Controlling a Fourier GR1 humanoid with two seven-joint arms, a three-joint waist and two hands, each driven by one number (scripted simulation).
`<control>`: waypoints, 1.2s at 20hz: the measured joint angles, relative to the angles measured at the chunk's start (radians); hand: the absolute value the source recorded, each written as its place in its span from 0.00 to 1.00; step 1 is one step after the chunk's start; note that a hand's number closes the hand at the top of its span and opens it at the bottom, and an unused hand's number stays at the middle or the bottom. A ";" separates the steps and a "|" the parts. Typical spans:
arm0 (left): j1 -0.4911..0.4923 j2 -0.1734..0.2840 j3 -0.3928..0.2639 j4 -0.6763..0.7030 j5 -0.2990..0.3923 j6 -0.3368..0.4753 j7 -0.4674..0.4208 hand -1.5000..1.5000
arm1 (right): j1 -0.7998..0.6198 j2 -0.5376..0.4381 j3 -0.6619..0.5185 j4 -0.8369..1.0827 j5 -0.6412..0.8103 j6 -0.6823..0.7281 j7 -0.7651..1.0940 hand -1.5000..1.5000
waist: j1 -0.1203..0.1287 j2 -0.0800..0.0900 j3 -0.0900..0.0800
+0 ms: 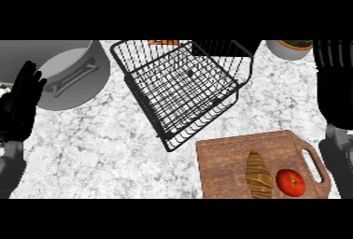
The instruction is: Pick the croissant from the cutting board and place it in the tiered basket
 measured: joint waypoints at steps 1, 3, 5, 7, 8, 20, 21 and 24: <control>0.018 -0.006 -0.001 -0.014 0.003 -0.009 -0.005 0.50 | 0.026 -0.001 -0.004 -0.017 0.002 0.007 -0.015 1.00 | -0.003 0.006 0.002; 0.028 -0.031 -0.025 -0.024 0.006 -0.025 -0.003 0.50 | 0.120 0.012 0.007 -0.066 0.017 0.011 -0.064 1.00 | -0.019 0.015 0.006; 0.037 -0.048 -0.050 -0.047 0.008 -0.043 -0.006 0.50 | 0.240 0.028 0.024 -0.099 0.035 0.020 -0.140 1.00 | -0.043 0.015 0.013; 0.052 -0.074 -0.080 -0.065 0.017 -0.057 0.002 0.50 | 0.339 0.031 -0.009 -0.083 0.056 -0.018 -0.180 0.00 | -0.089 0.019 0.016; 0.060 -0.081 -0.088 -0.073 0.026 -0.069 0.005 0.50 | 0.379 0.049 -0.050 -0.063 0.054 -0.068 -0.183 0.00 | -0.107 0.020 0.018; 0.082 -0.184 -0.217 -0.076 0.018 -0.115 0.043 0.50 | 0.966 0.218 -0.009 -0.119 0.281 -0.228 -0.579 0.00 | -0.060 0.029 0.011; 0.080 -0.181 -0.217 -0.079 0.020 -0.120 0.050 0.50 | 1.011 0.214 0.000 -0.142 0.320 -0.257 -0.565 0.00 | -0.057 0.030 0.010; 0.070 -0.182 -0.218 -0.077 0.019 -0.126 0.058 0.50 | 1.141 0.219 0.037 -0.213 0.451 -0.360 -0.495 0.00 | -0.052 0.034 0.008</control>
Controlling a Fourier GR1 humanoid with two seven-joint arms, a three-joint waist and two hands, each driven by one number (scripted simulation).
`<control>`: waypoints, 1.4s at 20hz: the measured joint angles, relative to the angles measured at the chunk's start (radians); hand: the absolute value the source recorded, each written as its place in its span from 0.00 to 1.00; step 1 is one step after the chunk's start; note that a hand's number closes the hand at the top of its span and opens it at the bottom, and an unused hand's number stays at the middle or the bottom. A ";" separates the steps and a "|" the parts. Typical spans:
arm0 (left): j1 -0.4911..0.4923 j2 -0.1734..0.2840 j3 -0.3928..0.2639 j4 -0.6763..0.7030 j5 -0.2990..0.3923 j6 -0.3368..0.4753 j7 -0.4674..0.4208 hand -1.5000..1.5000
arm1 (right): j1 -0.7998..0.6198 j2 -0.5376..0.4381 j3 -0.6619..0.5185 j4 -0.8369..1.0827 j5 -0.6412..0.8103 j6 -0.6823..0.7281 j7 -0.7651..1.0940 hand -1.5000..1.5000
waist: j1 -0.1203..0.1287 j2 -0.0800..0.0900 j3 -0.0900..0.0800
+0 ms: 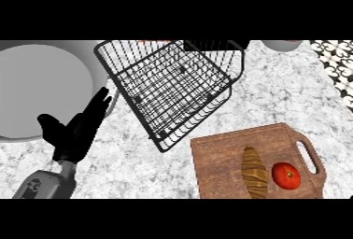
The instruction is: Pick the croissant from the cutting board and place it in the tiered basket
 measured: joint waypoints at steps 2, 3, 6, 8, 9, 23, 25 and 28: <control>-0.002 -0.008 -0.007 -0.004 -0.008 0.006 -0.001 0.50 | 0.078 -0.007 -0.002 -0.041 0.084 -0.063 0.067 0.00 | 0.007 0.004 -0.002; -0.005 -0.008 -0.009 -0.004 -0.012 0.006 0.000 0.50 | 0.116 -0.007 0.002 -0.061 0.129 -0.090 0.104 0.00 | 0.010 0.007 -0.003; -0.013 -0.007 -0.013 -0.006 -0.015 -0.004 0.002 0.50 | 0.235 0.012 0.039 -0.138 0.270 -0.152 0.215 0.00 | 0.021 0.013 -0.004; -0.020 -0.005 -0.013 -0.012 -0.011 -0.011 0.012 0.50 | 0.295 0.038 0.081 -0.193 0.371 -0.171 0.301 0.00 | 0.034 0.017 -0.004; -0.028 -0.011 -0.016 -0.005 -0.015 -0.011 0.012 0.50 | 0.317 0.052 0.102 -0.219 0.423 -0.172 0.344 0.00 | 0.038 0.019 -0.004; -0.064 -0.037 -0.018 0.014 -0.030 -0.014 0.037 0.50 | 0.340 0.189 0.406 -0.346 1.125 -0.038 1.017 0.00 | 0.060 0.021 -0.001; -0.054 -0.039 -0.017 0.007 -0.029 -0.017 0.039 0.50 | 0.272 0.191 0.435 -0.325 1.204 -0.003 1.136 0.00 | 0.060 0.018 -0.001; -0.043 -0.044 -0.012 0.008 -0.033 -0.019 0.034 0.50 | 0.152 0.193 0.490 -0.295 1.301 0.075 1.314 0.00 | 0.056 0.013 0.001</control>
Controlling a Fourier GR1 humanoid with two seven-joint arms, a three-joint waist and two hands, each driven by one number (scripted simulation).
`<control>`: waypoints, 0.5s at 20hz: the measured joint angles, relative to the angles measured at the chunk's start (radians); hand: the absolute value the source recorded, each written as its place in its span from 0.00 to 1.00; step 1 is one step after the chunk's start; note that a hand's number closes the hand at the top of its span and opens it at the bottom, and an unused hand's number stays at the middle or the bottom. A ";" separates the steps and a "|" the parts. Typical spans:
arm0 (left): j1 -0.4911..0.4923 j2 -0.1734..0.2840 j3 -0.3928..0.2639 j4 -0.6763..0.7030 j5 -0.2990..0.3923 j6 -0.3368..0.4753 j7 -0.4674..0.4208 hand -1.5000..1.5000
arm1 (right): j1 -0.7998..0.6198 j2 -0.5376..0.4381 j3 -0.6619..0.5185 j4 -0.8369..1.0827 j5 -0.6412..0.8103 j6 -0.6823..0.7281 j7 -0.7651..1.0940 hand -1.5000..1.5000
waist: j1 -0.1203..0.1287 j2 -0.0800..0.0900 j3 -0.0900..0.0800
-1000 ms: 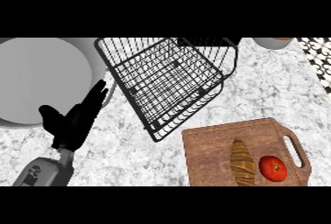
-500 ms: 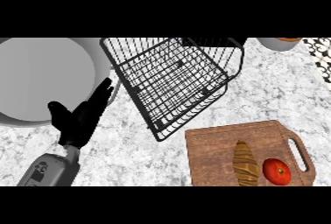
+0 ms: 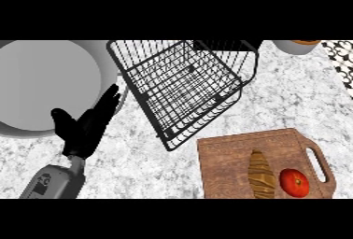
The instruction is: Pick the croissant from the cutting board and place it in the tiered basket
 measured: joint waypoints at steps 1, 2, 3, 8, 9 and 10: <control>0.004 -0.003 0.003 0.004 -0.001 -0.003 -0.005 0.50 | -0.039 0.000 0.016 0.019 0.024 0.021 0.051 0.00 | -0.003 -0.002 0.001; 0.006 -0.005 0.006 0.002 -0.005 0.000 -0.004 0.50 | -0.082 0.001 0.032 0.033 0.046 0.049 0.109 0.00 | -0.005 -0.004 0.001; 0.008 -0.008 0.006 0.002 -0.007 0.000 0.002 0.50 | -0.113 0.001 0.054 0.057 0.066 0.059 0.158 0.00 | -0.007 -0.005 0.001; -0.004 -0.024 0.026 0.012 -0.024 -0.013 0.022 0.50 | -0.278 0.001 0.048 0.142 0.090 0.121 0.299 0.00 | -0.017 -0.010 0.002; 0.011 -0.032 0.023 0.010 -0.034 -0.014 0.007 0.50 | -0.301 0.001 0.033 0.166 0.085 0.118 0.306 0.00 | -0.018 -0.011 0.002; 0.015 -0.033 0.027 0.009 -0.039 -0.020 0.005 0.50 | -0.314 0.001 0.034 0.170 0.094 0.127 0.323 0.00 | -0.019 -0.012 0.003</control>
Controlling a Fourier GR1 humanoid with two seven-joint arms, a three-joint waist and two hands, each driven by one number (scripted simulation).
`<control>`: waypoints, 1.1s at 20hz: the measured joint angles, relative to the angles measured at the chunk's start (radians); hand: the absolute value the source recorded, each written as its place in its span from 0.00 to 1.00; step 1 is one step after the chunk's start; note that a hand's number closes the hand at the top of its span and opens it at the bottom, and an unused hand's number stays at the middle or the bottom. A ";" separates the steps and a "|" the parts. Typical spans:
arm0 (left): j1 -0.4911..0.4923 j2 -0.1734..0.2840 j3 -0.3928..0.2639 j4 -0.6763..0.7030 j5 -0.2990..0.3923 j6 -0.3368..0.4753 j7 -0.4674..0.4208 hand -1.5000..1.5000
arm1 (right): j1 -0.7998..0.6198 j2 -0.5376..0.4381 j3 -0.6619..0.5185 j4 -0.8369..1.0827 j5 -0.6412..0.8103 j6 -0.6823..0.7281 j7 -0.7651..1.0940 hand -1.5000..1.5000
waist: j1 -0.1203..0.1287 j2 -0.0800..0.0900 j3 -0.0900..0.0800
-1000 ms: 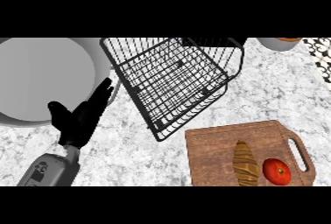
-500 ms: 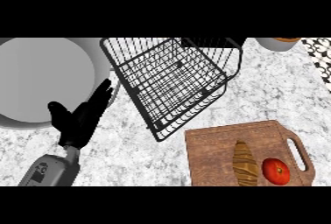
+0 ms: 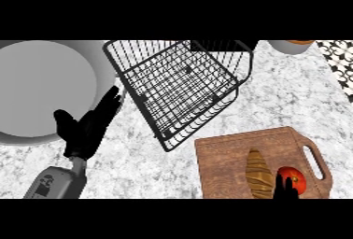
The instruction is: Pick the croissant from the cutting board and place it in the tiered basket
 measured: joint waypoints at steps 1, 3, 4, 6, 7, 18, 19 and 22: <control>0.002 -0.002 0.005 -0.003 -0.004 -0.003 0.005 0.50 | -0.010 0.000 -0.005 0.019 0.005 -0.007 0.007 0.00 | -0.001 -0.001 0.000; 0.000 0.002 0.021 -0.016 0.000 -0.017 0.024 0.50 | -0.036 0.000 -0.007 0.053 0.013 -0.024 0.024 0.00 | -0.002 -0.001 0.000; -0.003 -0.006 0.023 -0.018 -0.007 -0.014 0.031 0.50 | -0.049 0.000 -0.017 0.058 0.008 -0.025 0.027 0.00 | -0.002 -0.002 0.000; 0.006 -0.014 0.033 -0.020 -0.016 -0.018 0.033 0.50 | -0.075 -0.003 -0.033 0.084 0.000 -0.033 0.037 0.00 | -0.003 -0.002 0.000; 0.012 -0.016 0.035 -0.020 -0.022 -0.025 0.029 0.50 | -0.073 -0.003 -0.024 0.085 0.014 -0.036 0.046 0.00 | -0.003 -0.001 0.000; 0.012 -0.057 0.081 0.011 -0.056 -0.076 0.032 0.50 | -0.156 -0.027 -0.120 0.177 -0.102 -0.122 0.006 0.00 | -0.004 -0.003 -0.002; 0.006 -0.059 0.086 0.014 -0.059 -0.082 0.038 0.50 | -0.158 -0.033 -0.125 0.182 -0.118 -0.127 0.000 0.00 | -0.004 -0.003 -0.002; 0.022 -0.071 0.099 0.019 -0.076 -0.090 0.017 0.50 | -0.153 -0.047 -0.138 0.200 -0.155 -0.162 -0.025 0.00 | -0.004 -0.003 -0.002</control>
